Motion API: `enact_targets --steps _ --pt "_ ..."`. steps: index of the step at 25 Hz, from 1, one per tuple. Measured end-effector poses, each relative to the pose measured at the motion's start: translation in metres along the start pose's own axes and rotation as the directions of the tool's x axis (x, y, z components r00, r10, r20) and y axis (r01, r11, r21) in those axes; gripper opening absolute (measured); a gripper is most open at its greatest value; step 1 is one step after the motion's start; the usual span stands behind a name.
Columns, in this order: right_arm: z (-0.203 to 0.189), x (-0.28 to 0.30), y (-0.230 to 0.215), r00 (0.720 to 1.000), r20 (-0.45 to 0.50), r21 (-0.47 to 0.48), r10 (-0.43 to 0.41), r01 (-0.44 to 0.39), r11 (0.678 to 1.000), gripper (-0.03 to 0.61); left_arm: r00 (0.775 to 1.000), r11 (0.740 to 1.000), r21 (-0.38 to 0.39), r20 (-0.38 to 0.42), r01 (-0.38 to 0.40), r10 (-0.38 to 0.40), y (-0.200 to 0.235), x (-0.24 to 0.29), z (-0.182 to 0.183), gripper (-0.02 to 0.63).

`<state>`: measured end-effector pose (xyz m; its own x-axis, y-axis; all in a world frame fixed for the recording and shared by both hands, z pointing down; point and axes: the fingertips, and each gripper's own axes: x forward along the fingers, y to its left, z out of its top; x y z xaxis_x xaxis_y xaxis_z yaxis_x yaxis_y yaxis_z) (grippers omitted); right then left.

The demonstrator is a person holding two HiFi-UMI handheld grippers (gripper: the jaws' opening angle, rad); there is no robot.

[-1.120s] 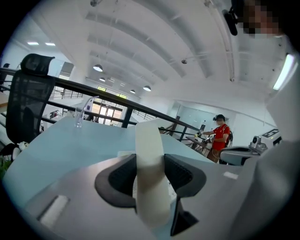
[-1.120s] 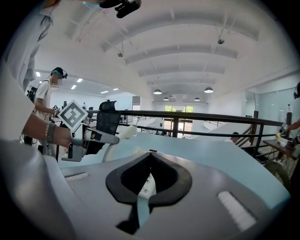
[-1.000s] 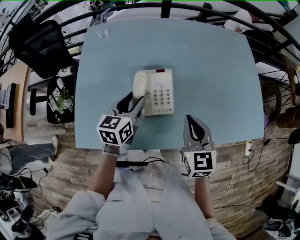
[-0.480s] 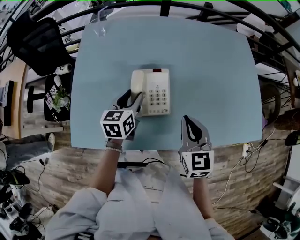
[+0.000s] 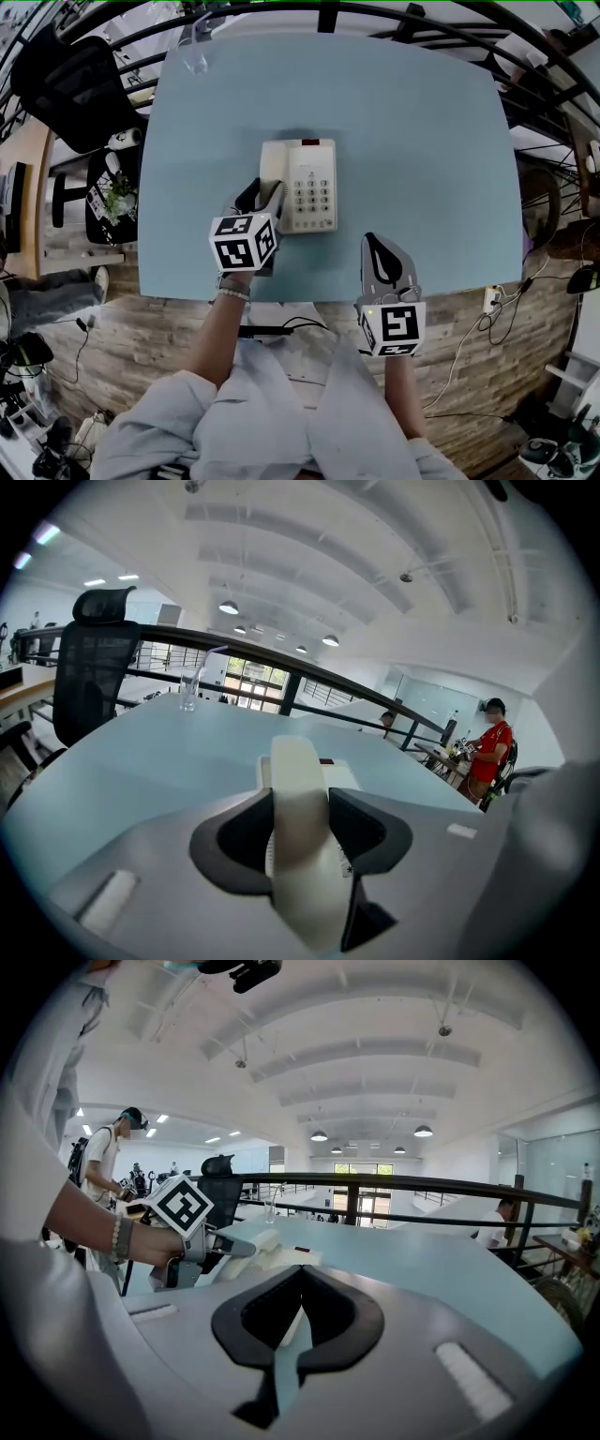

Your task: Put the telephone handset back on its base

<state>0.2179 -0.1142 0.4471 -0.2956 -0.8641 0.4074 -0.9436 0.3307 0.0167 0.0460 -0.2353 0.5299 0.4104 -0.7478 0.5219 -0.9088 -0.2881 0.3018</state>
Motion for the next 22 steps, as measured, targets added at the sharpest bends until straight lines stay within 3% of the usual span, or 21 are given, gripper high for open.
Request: enact_targets --steps 15,22 --pt "-0.003 0.002 0.000 1.000 -0.009 0.005 0.000 0.000 1.000 0.006 0.997 0.994 -0.073 -0.018 -0.080 0.079 0.006 0.013 -0.006 0.189" --pt "-0.003 0.003 0.001 1.000 -0.011 0.004 0.003 -0.003 1.000 0.006 0.993 0.990 -0.066 0.005 -0.121 0.122 0.004 0.016 -0.007 0.189"
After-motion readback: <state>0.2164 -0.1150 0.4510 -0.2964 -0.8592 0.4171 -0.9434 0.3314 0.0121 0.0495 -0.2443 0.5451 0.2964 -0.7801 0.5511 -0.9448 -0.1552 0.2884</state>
